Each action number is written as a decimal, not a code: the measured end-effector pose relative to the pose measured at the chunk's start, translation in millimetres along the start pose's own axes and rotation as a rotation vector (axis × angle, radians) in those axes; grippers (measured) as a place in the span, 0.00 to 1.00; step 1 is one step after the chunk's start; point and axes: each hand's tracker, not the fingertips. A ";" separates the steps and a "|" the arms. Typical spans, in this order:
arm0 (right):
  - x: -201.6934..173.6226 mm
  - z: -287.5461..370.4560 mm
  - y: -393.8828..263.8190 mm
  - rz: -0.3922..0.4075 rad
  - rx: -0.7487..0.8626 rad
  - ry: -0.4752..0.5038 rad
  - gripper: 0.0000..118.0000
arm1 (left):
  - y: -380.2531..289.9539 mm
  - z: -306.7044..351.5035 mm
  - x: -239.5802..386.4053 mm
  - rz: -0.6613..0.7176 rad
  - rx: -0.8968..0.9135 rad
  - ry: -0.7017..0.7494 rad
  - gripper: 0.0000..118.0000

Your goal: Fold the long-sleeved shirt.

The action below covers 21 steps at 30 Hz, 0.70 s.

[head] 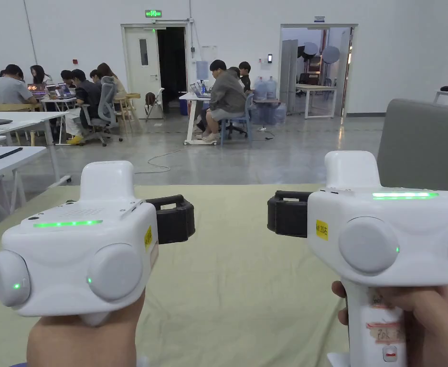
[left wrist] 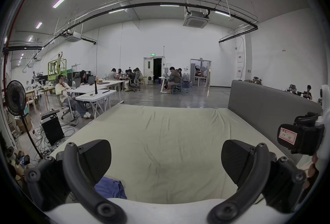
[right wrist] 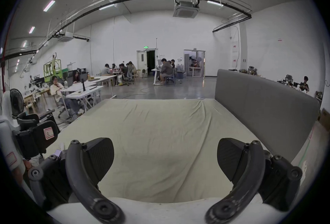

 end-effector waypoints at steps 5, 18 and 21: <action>-1.3 0.4 -0.1 -0.003 -0.009 -0.013 0.97 | 0.2 -0.6 0.9 0.003 -0.006 -0.007 1.00; -1.9 1.2 2.5 -0.013 -0.027 0.027 0.97 | 3.3 -1.2 3.3 0.002 -0.010 -0.022 1.00; -3.7 2.2 2.9 -0.004 -0.024 0.028 0.97 | 4.2 -0.4 3.7 -0.001 -0.006 -0.020 1.00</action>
